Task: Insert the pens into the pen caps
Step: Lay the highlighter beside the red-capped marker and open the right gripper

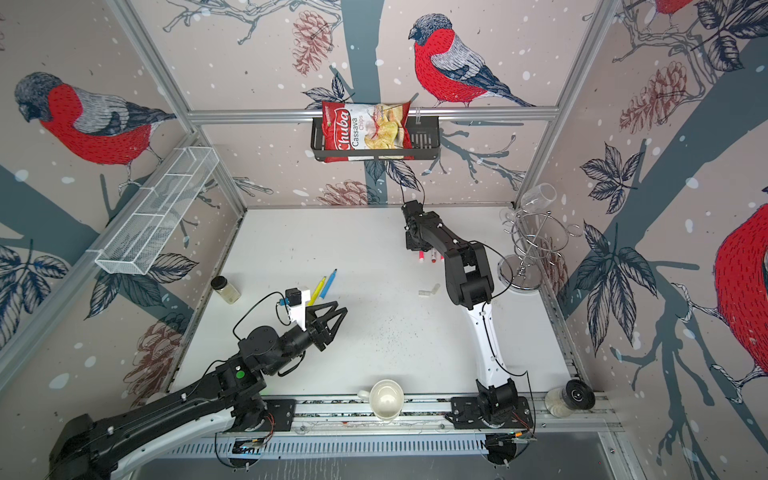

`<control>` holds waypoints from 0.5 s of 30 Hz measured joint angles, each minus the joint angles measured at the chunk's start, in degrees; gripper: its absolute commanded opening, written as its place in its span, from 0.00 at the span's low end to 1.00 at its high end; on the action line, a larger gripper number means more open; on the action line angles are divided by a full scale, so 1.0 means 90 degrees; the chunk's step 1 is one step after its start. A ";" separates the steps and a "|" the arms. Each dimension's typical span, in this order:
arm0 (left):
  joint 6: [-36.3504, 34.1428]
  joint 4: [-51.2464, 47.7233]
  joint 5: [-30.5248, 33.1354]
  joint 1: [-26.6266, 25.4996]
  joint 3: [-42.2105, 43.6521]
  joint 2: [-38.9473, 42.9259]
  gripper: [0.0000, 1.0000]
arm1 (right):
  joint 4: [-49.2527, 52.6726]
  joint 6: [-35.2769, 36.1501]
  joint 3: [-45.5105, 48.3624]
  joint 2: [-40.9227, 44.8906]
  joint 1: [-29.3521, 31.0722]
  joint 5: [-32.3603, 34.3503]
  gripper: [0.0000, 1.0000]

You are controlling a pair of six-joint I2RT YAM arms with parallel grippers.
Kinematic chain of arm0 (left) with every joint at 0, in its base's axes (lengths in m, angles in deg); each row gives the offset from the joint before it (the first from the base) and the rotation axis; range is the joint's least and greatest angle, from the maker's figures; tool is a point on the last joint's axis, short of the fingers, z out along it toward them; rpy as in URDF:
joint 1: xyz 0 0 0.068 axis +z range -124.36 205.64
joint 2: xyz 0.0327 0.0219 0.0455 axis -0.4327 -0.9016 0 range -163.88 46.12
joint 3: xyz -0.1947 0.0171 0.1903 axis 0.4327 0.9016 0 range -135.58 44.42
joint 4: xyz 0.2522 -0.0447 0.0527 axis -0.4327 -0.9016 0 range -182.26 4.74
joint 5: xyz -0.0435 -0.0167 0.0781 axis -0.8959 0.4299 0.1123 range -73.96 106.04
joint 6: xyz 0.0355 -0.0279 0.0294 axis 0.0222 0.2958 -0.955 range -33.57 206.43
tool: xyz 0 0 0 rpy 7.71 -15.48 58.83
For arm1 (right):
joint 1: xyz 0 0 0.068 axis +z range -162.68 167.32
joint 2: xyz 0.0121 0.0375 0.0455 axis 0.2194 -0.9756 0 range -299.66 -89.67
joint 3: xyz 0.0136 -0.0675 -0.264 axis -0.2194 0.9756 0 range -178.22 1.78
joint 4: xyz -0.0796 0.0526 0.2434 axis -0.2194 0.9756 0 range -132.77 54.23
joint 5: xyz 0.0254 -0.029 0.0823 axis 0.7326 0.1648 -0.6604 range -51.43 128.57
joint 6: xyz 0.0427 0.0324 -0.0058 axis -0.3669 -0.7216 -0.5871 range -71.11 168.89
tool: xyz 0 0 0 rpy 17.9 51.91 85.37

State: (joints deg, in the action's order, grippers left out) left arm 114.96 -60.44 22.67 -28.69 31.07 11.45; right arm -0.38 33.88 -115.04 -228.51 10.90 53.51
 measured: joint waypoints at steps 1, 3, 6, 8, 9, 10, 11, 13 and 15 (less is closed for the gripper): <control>0.0000 0.0000 0.0000 0.0000 0.0000 0.0000 0.48 | 0.0015 0.0000 0.0034 0.0027 -0.0005 0.0097 0.28; 0.0000 0.0000 0.0002 0.0000 0.0000 -0.0007 0.48 | 0.0027 0.0002 0.0053 0.0053 -0.0012 0.0260 0.28; 0.0000 0.0000 0.0000 0.0000 0.0000 -0.0056 0.48 | 0.0056 0.0005 0.0073 0.0068 -0.0015 0.0525 0.28; 0.0000 0.0000 0.0000 0.0000 0.0000 -0.0068 0.48 | 0.0107 0.0007 0.0090 0.0068 -0.0015 0.0675 0.28; 0.0000 0.0002 0.0000 0.0000 -0.0002 -0.0073 0.48 | 0.0141 0.0010 0.0095 0.0068 -0.0015 0.0748 0.28; 0.0000 0.0005 0.0000 0.0000 -0.0002 -0.0085 0.48 | 0.0168 0.0010 0.0097 0.0070 -0.0012 0.0821 0.28; 0.0000 0.0005 0.0000 0.0000 -0.0010 -0.0114 0.48 | 0.0180 0.0012 0.0097 0.0075 -0.0012 0.0865 0.28; -0.0002 0.0002 -0.0002 0.0000 -0.0024 -0.0163 0.48 | 0.0199 0.0022 0.0097 0.0092 -0.0012 0.0959 0.27; -0.0005 0.0005 -0.0002 0.0000 -0.0044 -0.0180 0.48 | 0.0202 0.0022 0.0095 0.0126 -0.0012 0.0981 0.27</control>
State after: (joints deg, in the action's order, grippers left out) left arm 114.92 -60.40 22.65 -28.69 30.68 9.83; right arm 1.43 34.08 -114.19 -227.37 10.79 62.34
